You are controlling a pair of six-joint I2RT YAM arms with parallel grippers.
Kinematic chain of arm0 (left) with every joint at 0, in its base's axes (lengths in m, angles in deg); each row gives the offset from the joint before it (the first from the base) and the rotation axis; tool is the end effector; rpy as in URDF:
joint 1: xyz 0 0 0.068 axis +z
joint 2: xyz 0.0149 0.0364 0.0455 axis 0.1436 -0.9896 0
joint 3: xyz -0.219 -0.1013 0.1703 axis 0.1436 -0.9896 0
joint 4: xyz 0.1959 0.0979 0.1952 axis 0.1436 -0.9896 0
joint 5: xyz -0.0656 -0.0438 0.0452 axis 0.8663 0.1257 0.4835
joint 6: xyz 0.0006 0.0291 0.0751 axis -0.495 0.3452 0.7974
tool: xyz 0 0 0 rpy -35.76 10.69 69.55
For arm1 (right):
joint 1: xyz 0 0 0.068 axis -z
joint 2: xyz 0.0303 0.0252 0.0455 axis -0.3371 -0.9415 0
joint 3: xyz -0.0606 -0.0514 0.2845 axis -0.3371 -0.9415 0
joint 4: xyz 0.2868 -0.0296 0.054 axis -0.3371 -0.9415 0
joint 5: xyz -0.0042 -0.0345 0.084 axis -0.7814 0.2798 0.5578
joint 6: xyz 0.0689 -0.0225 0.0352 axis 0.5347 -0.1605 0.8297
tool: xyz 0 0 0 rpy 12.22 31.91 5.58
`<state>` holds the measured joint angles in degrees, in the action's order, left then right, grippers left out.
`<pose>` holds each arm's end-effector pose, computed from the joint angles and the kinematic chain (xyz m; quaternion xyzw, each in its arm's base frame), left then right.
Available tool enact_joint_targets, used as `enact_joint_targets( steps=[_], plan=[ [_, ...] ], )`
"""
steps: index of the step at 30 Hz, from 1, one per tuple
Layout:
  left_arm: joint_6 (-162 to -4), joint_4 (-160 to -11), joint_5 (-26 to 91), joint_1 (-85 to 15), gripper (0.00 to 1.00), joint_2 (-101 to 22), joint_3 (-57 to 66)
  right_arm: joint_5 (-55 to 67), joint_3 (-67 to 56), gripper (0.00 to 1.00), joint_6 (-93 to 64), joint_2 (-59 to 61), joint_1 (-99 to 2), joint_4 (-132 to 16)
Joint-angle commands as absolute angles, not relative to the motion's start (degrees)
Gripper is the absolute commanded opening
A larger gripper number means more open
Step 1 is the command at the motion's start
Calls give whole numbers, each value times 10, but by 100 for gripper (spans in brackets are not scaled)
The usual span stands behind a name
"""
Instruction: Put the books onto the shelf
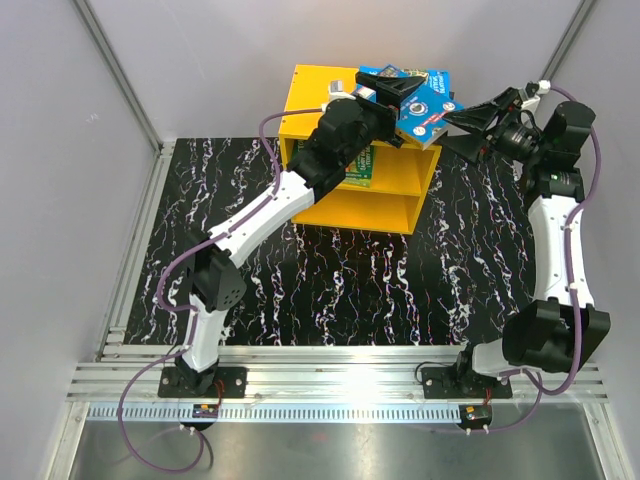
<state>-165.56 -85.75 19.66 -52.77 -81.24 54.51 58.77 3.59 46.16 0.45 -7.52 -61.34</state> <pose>0.4097 -0.3950 0.4649 -0.3087 0.5907 -0.6881 0.2869 0.3665 -0.0171 0.4690 0.1246 0.6997 0.5990 0.3689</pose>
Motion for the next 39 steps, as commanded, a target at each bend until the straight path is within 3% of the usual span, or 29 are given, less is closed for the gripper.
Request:
enact_joint_targets(
  steps=[1,8,11,16,20,30,39],
  plan=[
    [-1659,-819,222,-526,99,-793,583,564,62,82,404,23,-77,-663],
    [-1668,-810,230,-528,99,-796,578,538,76,80,402,1,-92,-675],
    [-1665,-809,231,-527,99,-794,578,531,83,73,405,-8,-99,-668],
    [-1665,-808,236,-528,99,-790,570,526,98,29,410,-26,-120,-652],
    [-1663,-805,241,-528,99,-779,550,525,104,2,413,-28,-126,-649],
    [-1589,-828,246,-531,99,-640,413,532,303,0,376,-102,-122,-789],
    [-1506,-864,209,-526,99,-475,249,560,337,0,358,-157,-71,-823]
  ],
)
